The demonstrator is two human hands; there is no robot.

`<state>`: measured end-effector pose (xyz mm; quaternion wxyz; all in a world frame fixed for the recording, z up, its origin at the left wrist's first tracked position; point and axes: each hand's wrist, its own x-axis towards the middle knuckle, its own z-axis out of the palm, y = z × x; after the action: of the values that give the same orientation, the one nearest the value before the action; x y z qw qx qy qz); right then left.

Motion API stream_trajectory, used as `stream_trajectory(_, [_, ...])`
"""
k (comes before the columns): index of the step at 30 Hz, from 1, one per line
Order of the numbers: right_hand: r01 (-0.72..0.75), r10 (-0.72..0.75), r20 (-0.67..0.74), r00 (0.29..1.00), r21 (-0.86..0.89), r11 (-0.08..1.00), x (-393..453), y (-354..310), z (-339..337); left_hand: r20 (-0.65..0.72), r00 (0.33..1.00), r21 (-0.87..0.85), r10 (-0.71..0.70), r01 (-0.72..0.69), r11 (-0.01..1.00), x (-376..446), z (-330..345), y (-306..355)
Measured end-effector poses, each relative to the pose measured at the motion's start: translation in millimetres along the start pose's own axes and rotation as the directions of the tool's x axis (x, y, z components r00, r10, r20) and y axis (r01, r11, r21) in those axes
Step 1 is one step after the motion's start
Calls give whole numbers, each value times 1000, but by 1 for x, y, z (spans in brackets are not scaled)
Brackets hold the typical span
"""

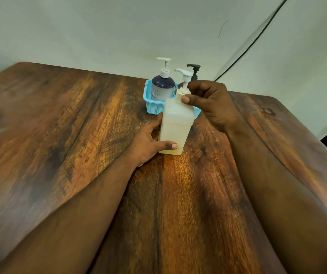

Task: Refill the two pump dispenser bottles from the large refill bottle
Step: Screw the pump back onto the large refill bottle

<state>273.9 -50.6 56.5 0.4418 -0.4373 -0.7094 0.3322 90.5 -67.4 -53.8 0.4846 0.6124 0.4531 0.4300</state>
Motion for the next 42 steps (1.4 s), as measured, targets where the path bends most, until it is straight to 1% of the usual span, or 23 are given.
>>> stream_trajectory(2, [-3,-1,-96,995,-36,999,-2,-2,11,-3,1000,12,14,-14,1000,-1,1,1])
stream_trajectory(5, [-11,5,-214,977,-26,1000,-6,-2,27,-1,1000,7,19,-19,1000,-2,1,1])
stream_trajectory(8, [-29,1,-261,965,-105,994,-14,-4,35,-1,1000,-4,8,-8,1000,-3,1,0])
stream_trajectory(13, [-100,48,-333,942,-142,985,-38,8,40,-15,1000,-11,16,-16,1000,-3,1,-1])
stream_trajectory(15, [-94,63,-329,942,-81,992,-40,8,36,-9,1000,-17,15,-15,1000,-2,1,-1])
stream_trajectory(17, [-86,92,-289,953,34,996,-37,5,31,-5,1000,-14,15,-15,1000,-2,1,0])
stream_trajectory(19, [-86,133,-229,964,203,975,-33,1,29,-9,1000,-10,23,-23,1000,-2,1,0])
stream_trajectory(21, [-89,160,-167,973,365,927,-35,-1,29,-10,999,-5,33,-33,999,-2,1,0])
stream_trajectory(22, [-85,162,-162,973,402,912,-37,-1,29,-9,999,-6,33,-33,999,-2,0,0])
stream_trajectory(24, [-49,148,-211,966,414,909,-45,1,28,-16,999,-14,29,-30,999,-3,-1,0])
stream_trajectory(27, [-27,159,-325,932,376,926,-50,2,23,-20,999,-22,27,-27,999,-2,0,0])
stream_trajectory(28, [-32,159,-338,928,351,936,-49,3,21,-16,1000,-27,27,-27,999,-2,1,0])
stream_trajectory(29, [-44,150,-317,937,318,947,-44,3,19,-10,1000,-29,24,-24,999,-2,1,0])
stream_trajectory(30, [-57,139,-261,955,297,953,-39,2,17,-2,1000,-27,26,-26,999,-2,1,1])
stream_trajectory(32, [-85,119,-98,988,292,953,-25,-2,14,5,999,-22,33,-33,999,-3,0,3])
stream_trajectory(33, [-95,108,-31,994,278,956,-19,-4,12,5,999,-27,32,-32,999,-3,0,3])
stream_trajectory(35, [-122,120,20,993,194,973,-8,-7,7,8,999,-30,32,-31,999,-3,-1,4])
stream_trajectory(37, [-162,163,1,987,106,981,-6,-11,4,10,999,-21,36,-36,999,-3,0,3])
stream_trajectory(39, [-168,169,-36,985,29,985,-10,-13,10,-2,999,-4,34,-34,999,-3,1,2])
stream_trajectory(40, [-158,156,-84,984,-14,987,-13,-15,16,-5,999,-4,35,-35,999,-3,1,2])
stream_trajectory(42, [-120,83,-240,967,-143,982,-15,-16,33,-2,999,-13,33,-33,999,-2,1,1])
